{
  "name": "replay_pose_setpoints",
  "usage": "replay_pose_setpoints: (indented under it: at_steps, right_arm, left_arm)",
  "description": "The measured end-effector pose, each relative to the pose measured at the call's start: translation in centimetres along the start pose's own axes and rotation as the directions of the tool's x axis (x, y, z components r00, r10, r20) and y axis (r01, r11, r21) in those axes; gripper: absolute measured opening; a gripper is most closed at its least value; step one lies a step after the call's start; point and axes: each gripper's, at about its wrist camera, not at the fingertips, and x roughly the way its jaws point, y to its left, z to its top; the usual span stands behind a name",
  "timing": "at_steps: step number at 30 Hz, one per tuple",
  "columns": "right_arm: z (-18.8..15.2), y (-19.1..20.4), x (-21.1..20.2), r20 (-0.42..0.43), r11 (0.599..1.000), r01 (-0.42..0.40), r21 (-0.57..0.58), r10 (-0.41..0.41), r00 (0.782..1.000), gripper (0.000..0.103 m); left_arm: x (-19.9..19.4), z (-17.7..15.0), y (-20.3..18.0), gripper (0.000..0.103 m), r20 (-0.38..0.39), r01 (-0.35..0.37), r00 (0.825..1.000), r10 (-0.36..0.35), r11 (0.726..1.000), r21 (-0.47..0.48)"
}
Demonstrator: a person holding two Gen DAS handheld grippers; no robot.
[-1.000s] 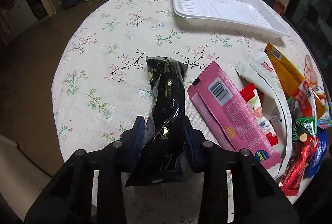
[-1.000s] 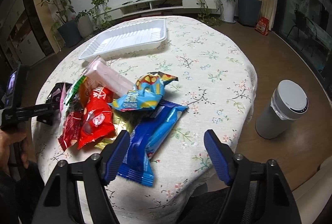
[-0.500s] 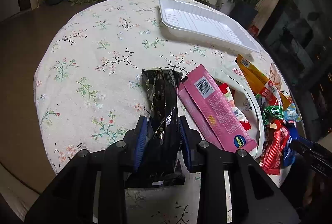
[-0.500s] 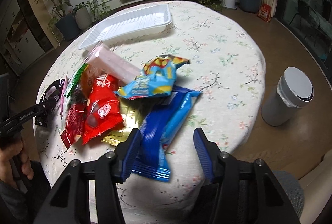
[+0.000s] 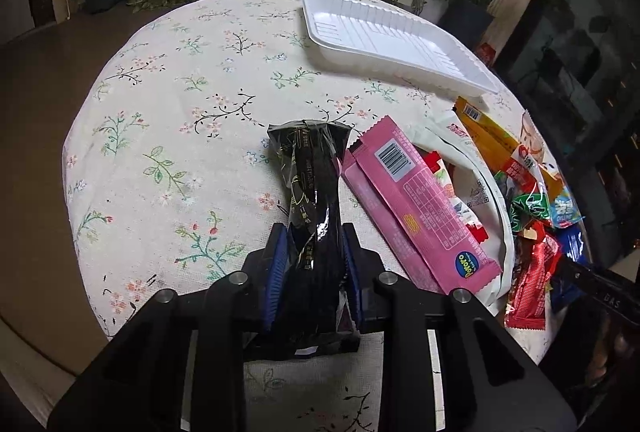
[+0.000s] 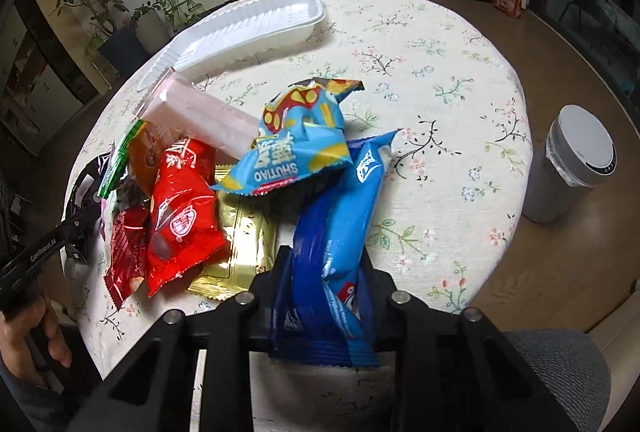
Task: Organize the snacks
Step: 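Carry the black bag and blue pack into the white tray and release both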
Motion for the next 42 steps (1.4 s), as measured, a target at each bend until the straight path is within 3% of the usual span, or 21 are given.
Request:
replay_pose_setpoints:
  at_steps: [14,17,26,35,42]
  right_arm:
    - [-0.6,-0.7,-2.6,0.072,0.999,-0.038,0.008,0.037,0.997,0.03]
    - [-0.8,-0.6,-3.0,0.08,0.999,-0.049,0.01,0.048,0.996,0.03]
    - [-0.5,-0.5,-6.5,0.166,0.997,-0.082,0.013,0.078,0.983,0.03]
    - [3.0,-1.3,-8.1,0.245,0.998,-0.063,-0.001,0.061,0.968,0.03]
    - [10.4,-1.4,-9.0,0.3,0.993,-0.088,-0.075,0.107,0.948,0.03]
  left_arm:
    - [-2.5,-0.7,0.9,0.018,0.025,0.044,0.999,-0.043,0.997,-0.056]
    - [-4.0,-1.1,1.3,0.018,0.049,0.086,0.995,-0.083,0.994,-0.074]
    - [-8.5,-0.2,0.3,0.018,0.125,0.102,0.988,-0.095,0.994,-0.046]
    - [-10.0,4.1,-2.7,0.018,0.144,0.113,0.982,-0.119,0.992,0.052]
    - [-9.5,12.6,-6.1,0.018,0.17,0.085,0.979,-0.113,0.982,0.167]
